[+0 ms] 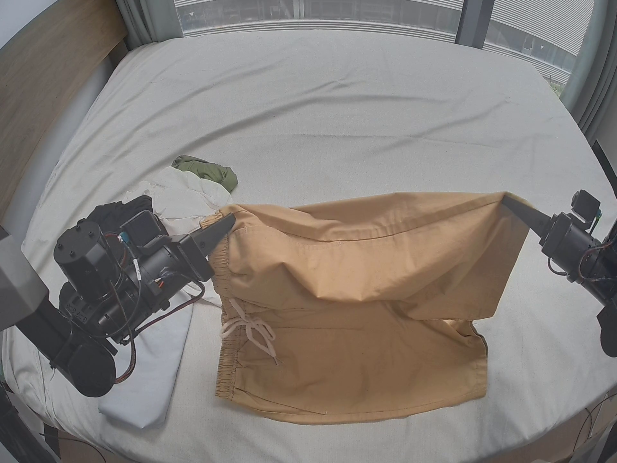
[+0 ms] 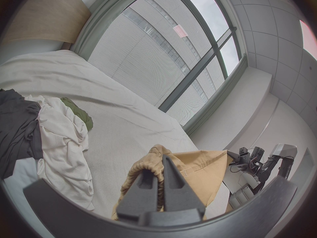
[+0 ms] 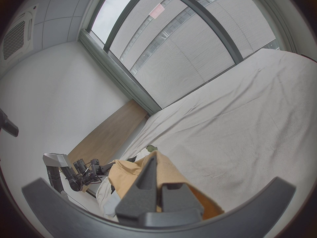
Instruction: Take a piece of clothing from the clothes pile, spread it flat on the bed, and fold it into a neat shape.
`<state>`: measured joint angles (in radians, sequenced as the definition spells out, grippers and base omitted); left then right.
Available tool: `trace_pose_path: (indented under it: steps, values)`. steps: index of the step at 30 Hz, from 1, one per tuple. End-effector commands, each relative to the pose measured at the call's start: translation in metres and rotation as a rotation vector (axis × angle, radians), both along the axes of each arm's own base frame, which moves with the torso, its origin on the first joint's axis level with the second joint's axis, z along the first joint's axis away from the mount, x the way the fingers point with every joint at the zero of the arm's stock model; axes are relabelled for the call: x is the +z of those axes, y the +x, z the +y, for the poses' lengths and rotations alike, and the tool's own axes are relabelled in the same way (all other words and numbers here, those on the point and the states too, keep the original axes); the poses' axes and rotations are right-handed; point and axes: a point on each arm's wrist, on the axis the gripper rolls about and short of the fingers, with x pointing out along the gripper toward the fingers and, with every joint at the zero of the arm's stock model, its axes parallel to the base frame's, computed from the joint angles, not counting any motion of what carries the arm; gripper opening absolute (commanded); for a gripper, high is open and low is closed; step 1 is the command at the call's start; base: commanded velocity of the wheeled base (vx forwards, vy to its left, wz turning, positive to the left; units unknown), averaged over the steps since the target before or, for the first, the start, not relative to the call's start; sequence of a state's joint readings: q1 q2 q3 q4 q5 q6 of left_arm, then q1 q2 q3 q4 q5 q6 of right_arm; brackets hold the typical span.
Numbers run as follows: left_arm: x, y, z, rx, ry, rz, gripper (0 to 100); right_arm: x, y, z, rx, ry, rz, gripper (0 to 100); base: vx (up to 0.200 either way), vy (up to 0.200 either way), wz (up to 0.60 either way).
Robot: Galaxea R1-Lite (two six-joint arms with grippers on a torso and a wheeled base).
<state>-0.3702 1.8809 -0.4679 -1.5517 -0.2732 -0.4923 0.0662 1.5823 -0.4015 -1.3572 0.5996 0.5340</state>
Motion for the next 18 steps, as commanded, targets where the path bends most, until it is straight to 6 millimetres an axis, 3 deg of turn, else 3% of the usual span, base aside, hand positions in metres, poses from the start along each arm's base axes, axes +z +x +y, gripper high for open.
trace_pose_path:
  steps: [1,18]
  values:
    - [0.002,0.0,0.001,0.002,-0.003,-0.008,0,0.002,0.0,-0.002,-0.009,0.002,-0.008,0,0.0,0.0,0.0]
    - [0.006,-0.002,0.01,0.014,-0.001,-0.018,0,0.013,0.0,-0.019,-0.033,0.038,-0.022,0,0.0,0.0,0.0]
